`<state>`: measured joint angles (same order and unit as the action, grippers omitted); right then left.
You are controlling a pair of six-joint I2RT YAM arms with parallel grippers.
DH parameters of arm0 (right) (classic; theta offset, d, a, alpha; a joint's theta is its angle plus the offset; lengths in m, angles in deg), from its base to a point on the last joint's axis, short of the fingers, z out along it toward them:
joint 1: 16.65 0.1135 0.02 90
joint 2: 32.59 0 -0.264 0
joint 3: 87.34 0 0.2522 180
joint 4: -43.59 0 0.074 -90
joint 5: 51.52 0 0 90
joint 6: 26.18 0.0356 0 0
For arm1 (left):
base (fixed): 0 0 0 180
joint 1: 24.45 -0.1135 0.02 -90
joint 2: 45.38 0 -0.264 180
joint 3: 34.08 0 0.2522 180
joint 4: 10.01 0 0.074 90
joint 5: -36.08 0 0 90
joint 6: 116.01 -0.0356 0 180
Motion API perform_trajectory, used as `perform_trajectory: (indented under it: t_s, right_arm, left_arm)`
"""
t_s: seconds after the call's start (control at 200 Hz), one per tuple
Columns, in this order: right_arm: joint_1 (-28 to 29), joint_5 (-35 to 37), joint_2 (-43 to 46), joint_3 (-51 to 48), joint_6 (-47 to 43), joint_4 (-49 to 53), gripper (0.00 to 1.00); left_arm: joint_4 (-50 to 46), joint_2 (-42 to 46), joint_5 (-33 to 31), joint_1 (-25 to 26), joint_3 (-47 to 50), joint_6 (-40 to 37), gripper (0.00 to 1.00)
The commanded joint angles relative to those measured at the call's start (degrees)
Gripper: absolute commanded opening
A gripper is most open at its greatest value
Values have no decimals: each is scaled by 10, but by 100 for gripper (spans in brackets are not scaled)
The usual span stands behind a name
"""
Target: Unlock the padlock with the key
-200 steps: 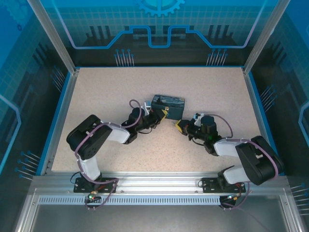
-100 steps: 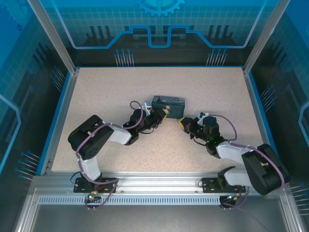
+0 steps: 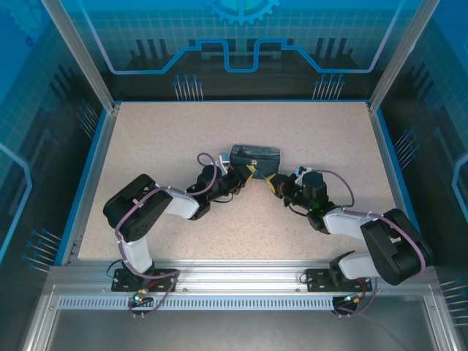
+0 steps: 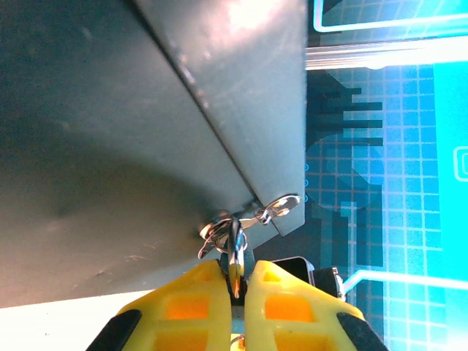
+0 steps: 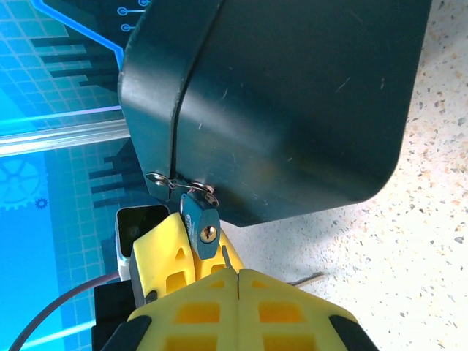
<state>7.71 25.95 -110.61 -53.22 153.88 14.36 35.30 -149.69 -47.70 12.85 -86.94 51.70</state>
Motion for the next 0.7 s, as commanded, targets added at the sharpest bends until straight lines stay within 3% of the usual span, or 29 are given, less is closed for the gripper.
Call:
perform_trajectory:
  t_s: [0.0,0.695]
  right_arm:
    - [10,12,-13,15,6,-21,0]
    - [15,11,-27,32,7,-25,0]
  left_arm:
    - [31,-7,-9,3,-11,3,0]
    - [28,-11,-7,5,-14,3,0]
